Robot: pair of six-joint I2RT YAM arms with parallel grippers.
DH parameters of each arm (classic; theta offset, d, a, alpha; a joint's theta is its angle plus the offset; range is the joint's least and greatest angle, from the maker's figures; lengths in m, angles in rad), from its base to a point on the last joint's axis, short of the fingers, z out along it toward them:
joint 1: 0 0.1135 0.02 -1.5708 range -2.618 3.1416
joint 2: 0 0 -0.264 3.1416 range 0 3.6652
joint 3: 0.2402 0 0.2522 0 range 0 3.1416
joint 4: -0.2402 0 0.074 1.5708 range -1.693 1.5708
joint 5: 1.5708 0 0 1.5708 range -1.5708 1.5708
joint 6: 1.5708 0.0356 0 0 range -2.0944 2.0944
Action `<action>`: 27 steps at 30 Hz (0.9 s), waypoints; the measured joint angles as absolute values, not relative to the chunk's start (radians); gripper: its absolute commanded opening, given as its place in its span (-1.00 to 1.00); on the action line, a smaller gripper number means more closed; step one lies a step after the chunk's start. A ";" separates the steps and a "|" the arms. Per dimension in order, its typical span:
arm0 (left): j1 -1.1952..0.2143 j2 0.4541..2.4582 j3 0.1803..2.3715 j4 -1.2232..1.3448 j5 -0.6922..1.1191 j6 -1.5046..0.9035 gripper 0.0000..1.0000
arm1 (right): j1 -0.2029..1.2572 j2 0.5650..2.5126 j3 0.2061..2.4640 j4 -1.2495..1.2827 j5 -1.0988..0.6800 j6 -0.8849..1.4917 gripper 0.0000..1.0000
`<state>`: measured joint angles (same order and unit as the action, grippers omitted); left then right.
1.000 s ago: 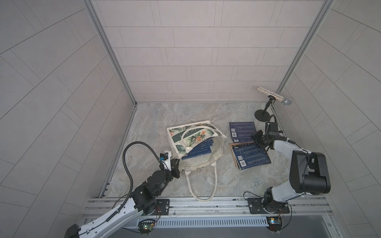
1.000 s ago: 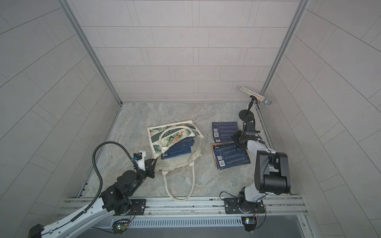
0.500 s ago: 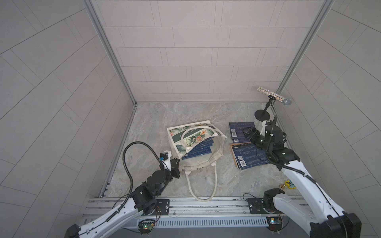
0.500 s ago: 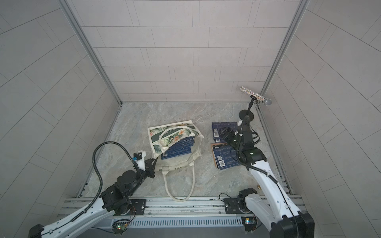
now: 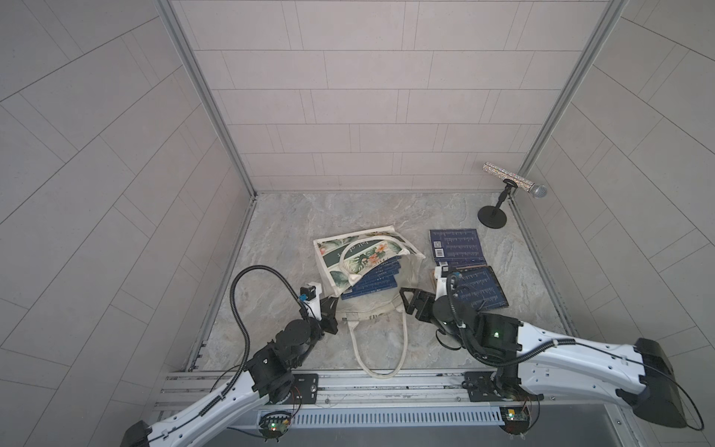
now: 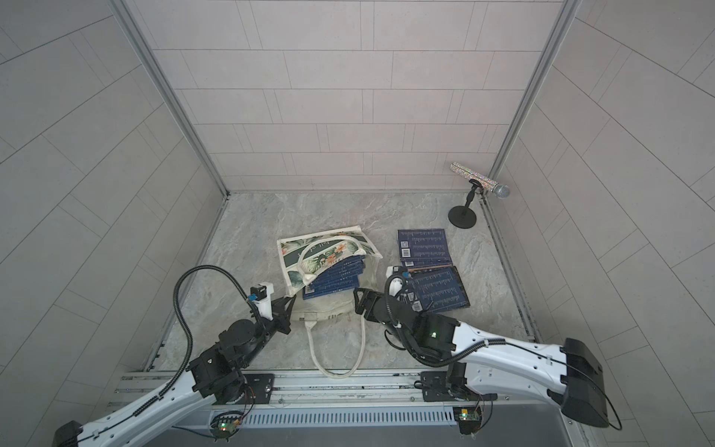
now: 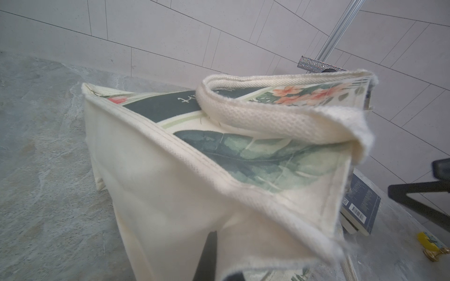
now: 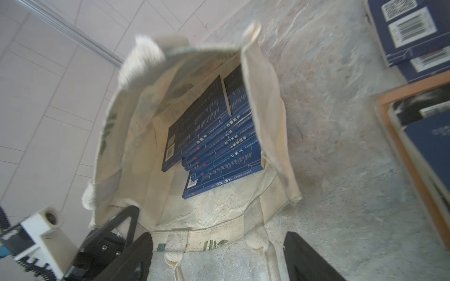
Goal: Take out the books from the canvas bag
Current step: Place the book on the book, then pick up the book from the canvas bag.
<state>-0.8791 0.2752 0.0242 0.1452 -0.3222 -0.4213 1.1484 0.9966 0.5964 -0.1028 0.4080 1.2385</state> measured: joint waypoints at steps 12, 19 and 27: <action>-0.878 0.210 0.019 0.143 -0.295 -0.421 -1.00 | 1.177 1.422 0.739 0.100 0.444 1.324 0.45; -0.878 0.208 0.016 0.143 -0.284 -0.421 -1.00 | 1.132 1.578 0.783 0.157 0.432 1.354 0.33; -0.878 0.213 0.016 0.143 -0.270 -0.421 -1.00 | 1.070 1.692 0.808 0.242 0.390 1.417 0.11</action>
<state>-0.8776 0.2131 0.0162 0.1429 -0.2703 -0.4210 1.0702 1.6917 0.8078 0.2424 0.3901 1.4174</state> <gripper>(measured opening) 0.066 0.574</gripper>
